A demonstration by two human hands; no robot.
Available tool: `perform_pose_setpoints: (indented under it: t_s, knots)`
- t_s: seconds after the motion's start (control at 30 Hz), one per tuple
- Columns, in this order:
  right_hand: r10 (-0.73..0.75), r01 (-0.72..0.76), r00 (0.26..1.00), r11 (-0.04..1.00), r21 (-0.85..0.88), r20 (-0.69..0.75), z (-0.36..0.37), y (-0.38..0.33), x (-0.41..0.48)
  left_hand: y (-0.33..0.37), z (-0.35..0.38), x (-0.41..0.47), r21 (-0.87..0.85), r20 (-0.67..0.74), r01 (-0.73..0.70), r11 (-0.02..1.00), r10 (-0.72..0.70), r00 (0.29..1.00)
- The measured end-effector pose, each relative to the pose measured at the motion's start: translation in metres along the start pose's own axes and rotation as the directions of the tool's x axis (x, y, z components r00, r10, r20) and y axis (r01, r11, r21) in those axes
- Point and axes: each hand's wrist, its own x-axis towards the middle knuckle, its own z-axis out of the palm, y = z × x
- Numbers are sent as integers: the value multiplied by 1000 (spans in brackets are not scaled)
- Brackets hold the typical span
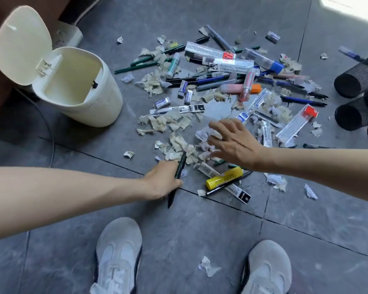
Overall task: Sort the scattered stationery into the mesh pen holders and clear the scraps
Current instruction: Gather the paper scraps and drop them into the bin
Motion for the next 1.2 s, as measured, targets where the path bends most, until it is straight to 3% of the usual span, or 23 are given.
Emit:
perform_pose_setpoints:
  t_s: [0.1,0.3,0.37,0.5,0.63,0.8,0.9,1.0,1.1,1.2]
  knots:
    - [-1,-4,985,1000,26,171,7,3,-13,9,2,6,-7,-14,36,999,-36,999]
    - [283,-334,906,935,120,314,8,14,-31,22,-1,13,71,-47,141,988,-138,989]
    - [365,-422,857,902,87,364,10,16,-35,26,-3,12,51,-36,110,993,-108,993]
    - [285,-344,885,933,105,369,4,16,-35,40,-15,6,33,-73,42,999,-39,997]
    - [338,-440,833,885,153,439,-6,24,-28,50,-30,22,-37,-111,-45,998,40,993]
    - [380,-470,826,872,136,416,-14,38,-28,64,-56,70,-40,-166,-186,982,177,970]
    - [480,-558,803,814,164,353,-15,52,-27,78,-76,104,57,-233,-216,975,224,946]
    - [564,-639,769,699,321,302,-15,71,-22,94,-93,133,154,-291,-229,961,265,919]
    - [659,-713,678,480,511,327,-14,88,-13,114,-106,157,271,-360,-208,940,299,884]
    - [788,-751,546,310,583,285,-9,102,-3,136,-117,172,301,-497,-149,942,288,819]
